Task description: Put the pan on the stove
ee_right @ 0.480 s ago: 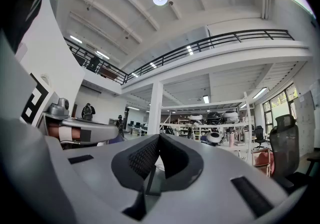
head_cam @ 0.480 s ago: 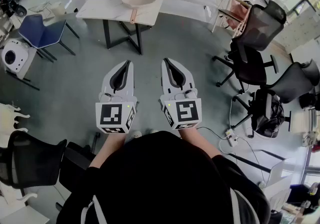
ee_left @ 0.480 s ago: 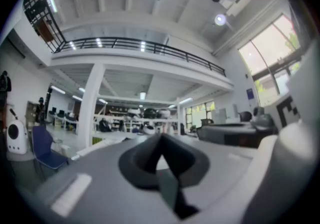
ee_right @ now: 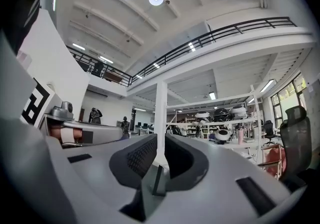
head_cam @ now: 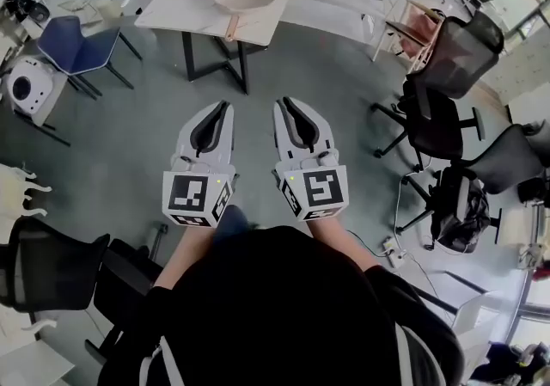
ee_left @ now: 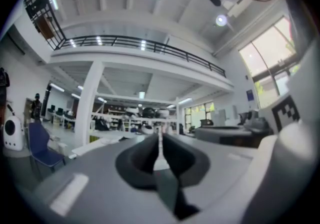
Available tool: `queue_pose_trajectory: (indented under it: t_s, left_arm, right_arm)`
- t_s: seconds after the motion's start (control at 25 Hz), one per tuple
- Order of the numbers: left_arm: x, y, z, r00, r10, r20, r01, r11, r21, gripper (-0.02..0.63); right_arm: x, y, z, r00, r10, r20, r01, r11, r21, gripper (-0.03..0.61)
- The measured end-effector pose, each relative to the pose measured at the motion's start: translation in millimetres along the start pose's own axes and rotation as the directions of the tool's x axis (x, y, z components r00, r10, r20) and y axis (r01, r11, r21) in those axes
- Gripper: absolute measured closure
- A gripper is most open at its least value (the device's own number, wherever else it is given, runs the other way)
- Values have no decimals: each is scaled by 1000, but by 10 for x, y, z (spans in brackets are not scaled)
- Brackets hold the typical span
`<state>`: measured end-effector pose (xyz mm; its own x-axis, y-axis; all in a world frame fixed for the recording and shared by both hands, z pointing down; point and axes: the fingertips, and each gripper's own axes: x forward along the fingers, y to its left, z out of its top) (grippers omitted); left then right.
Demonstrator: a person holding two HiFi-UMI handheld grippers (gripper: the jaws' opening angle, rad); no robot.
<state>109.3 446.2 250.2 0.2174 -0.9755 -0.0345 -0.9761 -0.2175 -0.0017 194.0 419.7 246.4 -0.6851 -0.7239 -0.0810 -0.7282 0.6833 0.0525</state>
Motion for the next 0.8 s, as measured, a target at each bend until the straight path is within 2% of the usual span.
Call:
queue_pose_trajectory:
  t_s: [0.08, 0.2, 0.32, 0.48, 0.8]
  left_arm:
    - [41, 29, -35, 1000, 15, -6, -15, 1000, -5, 593]
    - [129, 97, -89, 999, 30, -16, -30, 999, -27, 522]
    - [257, 224, -171, 999, 37, -35, -38, 998, -47, 466]
    - [468, 426, -265, 999, 24, -35, -26, 998, -58, 465]
    - [1095, 1048, -433, 999, -29, -20, 28, 998, -53, 465]
  right_arm:
    - [36, -29, -30, 1000, 8, 2, -8, 1000, 3, 554]
    - [110, -75, -83, 1000, 17, -3, -17, 1000, 12, 542]
    - [258, -88, -150, 999, 33, -12, -33, 999, 19, 479]
    - [526, -134, -264, 999, 36, -17, -35, 999, 26, 461]
    - [1371, -301, -551, 999, -16, -39, 18, 999, 46, 456]
